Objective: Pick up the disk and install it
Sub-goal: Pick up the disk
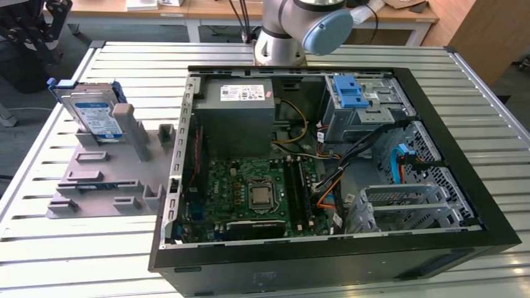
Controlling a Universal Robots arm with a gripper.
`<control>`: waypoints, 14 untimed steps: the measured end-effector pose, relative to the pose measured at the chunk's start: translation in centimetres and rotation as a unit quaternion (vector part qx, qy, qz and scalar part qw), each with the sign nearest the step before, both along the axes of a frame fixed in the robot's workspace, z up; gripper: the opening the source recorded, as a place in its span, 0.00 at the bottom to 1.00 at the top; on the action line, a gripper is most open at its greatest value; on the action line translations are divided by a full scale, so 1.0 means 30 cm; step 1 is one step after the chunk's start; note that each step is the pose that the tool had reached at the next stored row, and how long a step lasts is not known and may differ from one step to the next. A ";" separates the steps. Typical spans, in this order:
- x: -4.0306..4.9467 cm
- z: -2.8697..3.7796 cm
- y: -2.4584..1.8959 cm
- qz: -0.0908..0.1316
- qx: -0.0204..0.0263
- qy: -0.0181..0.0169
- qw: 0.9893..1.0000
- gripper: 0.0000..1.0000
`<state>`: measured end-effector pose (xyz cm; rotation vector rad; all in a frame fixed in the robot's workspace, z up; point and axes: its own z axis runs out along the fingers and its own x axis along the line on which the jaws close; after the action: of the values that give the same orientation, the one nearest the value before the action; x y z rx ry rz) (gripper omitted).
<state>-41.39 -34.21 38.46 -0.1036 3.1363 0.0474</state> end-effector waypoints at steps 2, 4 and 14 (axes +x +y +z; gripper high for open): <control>0.000 0.000 0.000 0.002 0.000 0.000 1.000 0.11; 0.000 0.000 0.000 0.004 0.000 0.000 1.000 0.11; -0.001 0.000 0.000 0.027 0.000 0.000 1.000 0.11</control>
<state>-41.41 -34.21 38.46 -0.1879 3.1332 0.0474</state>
